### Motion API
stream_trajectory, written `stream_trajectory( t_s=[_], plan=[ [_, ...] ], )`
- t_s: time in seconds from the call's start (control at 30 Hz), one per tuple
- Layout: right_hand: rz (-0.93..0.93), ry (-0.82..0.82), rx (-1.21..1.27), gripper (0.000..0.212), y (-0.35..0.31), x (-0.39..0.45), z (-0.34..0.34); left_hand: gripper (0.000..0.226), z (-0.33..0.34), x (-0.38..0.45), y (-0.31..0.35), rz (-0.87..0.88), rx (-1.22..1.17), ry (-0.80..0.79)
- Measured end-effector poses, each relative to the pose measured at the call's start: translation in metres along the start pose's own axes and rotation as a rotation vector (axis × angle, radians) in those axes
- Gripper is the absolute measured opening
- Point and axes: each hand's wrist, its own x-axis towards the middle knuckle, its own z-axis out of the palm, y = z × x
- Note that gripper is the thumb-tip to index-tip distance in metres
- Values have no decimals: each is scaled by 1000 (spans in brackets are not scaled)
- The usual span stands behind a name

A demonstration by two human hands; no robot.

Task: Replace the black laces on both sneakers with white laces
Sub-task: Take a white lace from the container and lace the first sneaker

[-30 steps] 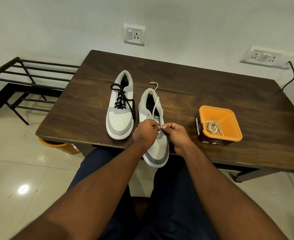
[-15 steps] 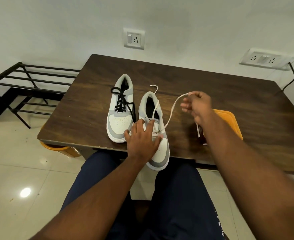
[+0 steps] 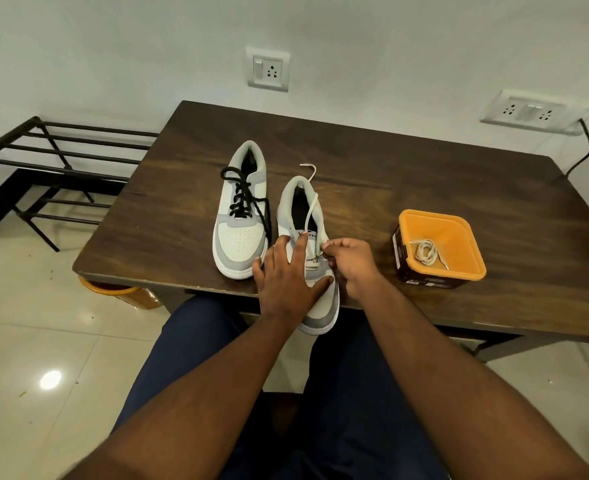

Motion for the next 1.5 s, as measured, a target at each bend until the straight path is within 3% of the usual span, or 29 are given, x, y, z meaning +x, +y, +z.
stream_trajectory(
  t_s=[0.13, 0.3, 0.4, 0.53, 0.7, 0.8, 0.9, 1.0, 1.17, 1.23, 1.43, 1.5],
  plan=[
    [-54, 53, -39, 19, -31, 15, -7, 87, -1, -1, -2, -32, -58, -37],
    [-290, 304, 297, 24, -116, 46, -50, 88, -3, -1, 0, -51, -63, -29],
    [-286, 229, 148, 20, -105, 50, -52, 88, -1, -2, -1, -49, -76, -22],
    [-152, 121, -100, 3, -37, 38, -34, 88, 0, -2, -3, -44, -93, -19],
    [-193, -49, -164, 11, 16, 14, -7, 92, 1, -3, -3, -56, -128, -29],
    [-266, -13, -334, 10, 11, 20, -7, 95, 0, -3, -3, -55, -156, -45],
    [-350, 146, -608, 15, -11, 33, -17, 99, -1, -2, -3, -62, -188, -40],
    [-466, 202, -624, 5, -39, 42, -13, 110, 0, -3, -2, -115, -255, -31],
    [-371, 37, -714, 49, -58, 57, 27, 116, 3, -3, -3, -119, -335, -41],
    [-297, 11, -641, 56, -58, 64, 37, 117, 5, -3, -5, -115, -355, -55],
    [-451, 96, -822, 31, -58, 90, 43, 116, 4, -3, -6, -106, -359, -48],
    [-510, 167, -742, 22, -59, 97, 42, 115, 4, -4, -5, -114, -335, -32]
  ],
)
